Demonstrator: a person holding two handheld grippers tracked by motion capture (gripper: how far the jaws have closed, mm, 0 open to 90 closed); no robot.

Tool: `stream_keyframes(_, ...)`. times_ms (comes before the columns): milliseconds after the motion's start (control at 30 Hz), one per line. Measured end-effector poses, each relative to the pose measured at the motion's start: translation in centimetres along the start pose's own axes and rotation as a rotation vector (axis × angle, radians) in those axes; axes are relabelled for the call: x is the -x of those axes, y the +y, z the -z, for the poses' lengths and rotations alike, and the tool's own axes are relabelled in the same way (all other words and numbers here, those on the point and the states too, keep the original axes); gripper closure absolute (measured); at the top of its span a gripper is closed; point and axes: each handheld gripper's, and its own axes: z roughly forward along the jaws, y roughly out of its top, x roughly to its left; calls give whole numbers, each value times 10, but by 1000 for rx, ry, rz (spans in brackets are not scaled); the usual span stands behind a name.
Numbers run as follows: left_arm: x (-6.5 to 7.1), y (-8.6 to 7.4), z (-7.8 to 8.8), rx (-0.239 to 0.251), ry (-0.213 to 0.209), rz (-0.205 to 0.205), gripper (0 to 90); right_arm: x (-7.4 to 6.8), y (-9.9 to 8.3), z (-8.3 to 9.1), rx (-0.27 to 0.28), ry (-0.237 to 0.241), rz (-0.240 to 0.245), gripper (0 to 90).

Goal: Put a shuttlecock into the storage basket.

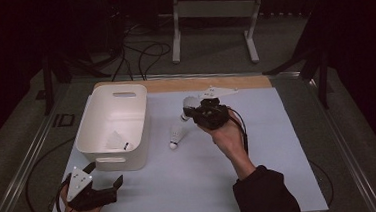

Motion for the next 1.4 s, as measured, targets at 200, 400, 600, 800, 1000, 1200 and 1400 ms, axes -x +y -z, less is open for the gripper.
stream_keyframes(200,0,0,0,0,0,-1,1,-1,2,0,0,-1,8,894)
stream_keyframes(400,0,0,0,0,0,0,1,-2,5,0,3,-3,13,894)
stream_keyframes(600,0,0,0,0,-1,1,1,-2,7,0,6,-4,15,894)
stream_keyframes(800,0,0,0,0,0,0,1,-3,9,-1,4,-7,13,894)
stream_keyframes(1000,0,0,0,0,1,-1,1,-4,11,-1,8,-6,17,894)
stream_keyframes(1200,0,0,0,1,2,-1,1,-4,13,-2,10,-7,15,894)
stream_keyframes(1400,0,0,0,2,2,0,1,-3,13,-2,14,-10,11,894)
